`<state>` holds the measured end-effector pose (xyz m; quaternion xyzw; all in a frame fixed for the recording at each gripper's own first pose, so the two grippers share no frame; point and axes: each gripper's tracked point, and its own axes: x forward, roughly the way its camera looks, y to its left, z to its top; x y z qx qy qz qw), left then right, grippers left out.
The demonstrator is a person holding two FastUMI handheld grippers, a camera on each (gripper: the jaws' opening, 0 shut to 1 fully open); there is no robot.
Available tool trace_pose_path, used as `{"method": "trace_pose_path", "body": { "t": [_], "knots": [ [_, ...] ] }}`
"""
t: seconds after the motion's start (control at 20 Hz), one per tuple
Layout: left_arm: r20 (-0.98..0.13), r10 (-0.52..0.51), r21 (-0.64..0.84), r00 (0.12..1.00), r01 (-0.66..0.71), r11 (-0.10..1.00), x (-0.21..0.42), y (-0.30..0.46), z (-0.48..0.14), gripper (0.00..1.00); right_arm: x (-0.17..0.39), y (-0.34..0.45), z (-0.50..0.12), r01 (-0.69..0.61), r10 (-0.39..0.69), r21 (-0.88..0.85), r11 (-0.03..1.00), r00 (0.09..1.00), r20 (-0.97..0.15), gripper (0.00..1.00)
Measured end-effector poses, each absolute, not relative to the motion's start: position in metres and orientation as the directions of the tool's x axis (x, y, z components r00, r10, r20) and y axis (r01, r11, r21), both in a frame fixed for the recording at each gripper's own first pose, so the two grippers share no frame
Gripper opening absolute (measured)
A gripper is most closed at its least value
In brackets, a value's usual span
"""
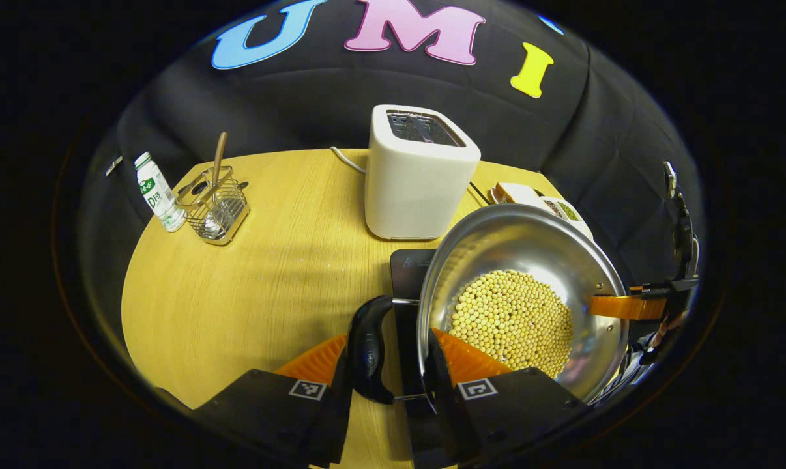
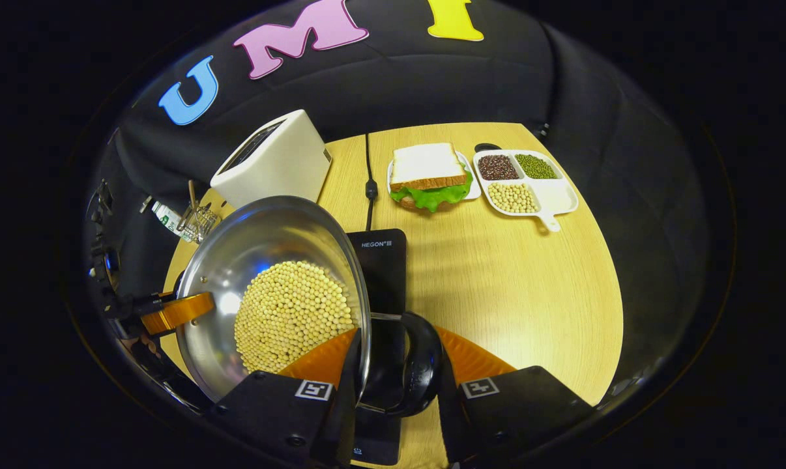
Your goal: First push the handle of the pot to place it horizontally, then grasp the pot with both hands and set it on the induction cooktop.
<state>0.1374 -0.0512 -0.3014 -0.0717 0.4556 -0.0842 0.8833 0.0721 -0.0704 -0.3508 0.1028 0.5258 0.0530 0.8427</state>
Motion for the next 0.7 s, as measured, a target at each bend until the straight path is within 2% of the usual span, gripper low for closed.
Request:
{"method": "trace_pose_path", "body": {
  "t": [0.3,0.35,0.4,0.45,0.5,0.6,0.7],
  "knots": [
    [-0.8,-0.216,-0.192,0.56,0.103,0.976,0.137,-0.052,-0.302,0.62,0.071,-0.067,-0.347,0.03,0.207,0.246,0.969,0.445,-0.871,0.62],
    [-0.797,-0.221,-0.188,0.562,0.117,0.975,0.135,-0.055,-0.301,0.64,0.071,-0.062,-0.346,0.029,0.222,0.262,0.965,0.446,-0.867,0.65],
    [-0.796,-0.211,-0.171,0.568,0.124,0.977,0.136,-0.054,-0.3,0.66,0.071,-0.061,-0.345,0.028,0.223,0.263,0.964,0.448,-0.866,0.72],
    [-0.792,-0.209,-0.16,0.573,0.136,0.978,0.136,-0.054,-0.299,0.7,0.071,-0.063,-0.346,0.025,0.212,0.25,0.968,0.454,-0.866,0.9],
    [-0.79,-0.204,-0.146,0.578,0.146,0.978,0.135,-0.055,-0.298,0.82,0.071,-0.064,-0.345,0.021,0.201,0.237,0.971,0.459,-0.865,0.99],
    [-0.787,-0.185,-0.116,0.588,0.152,0.981,0.133,-0.055,-0.293,0.98,0.071,-0.067,-0.343,0.021,0.179,0.213,0.977,0.469,-0.865,0.99],
    [-0.783,-0.169,-0.103,0.598,0.143,0.984,0.132,-0.055,-0.291,0.98,0.071,-0.067,-0.338,0.022,0.171,0.207,0.978,0.482,-0.859,0.99]
  ]
}}
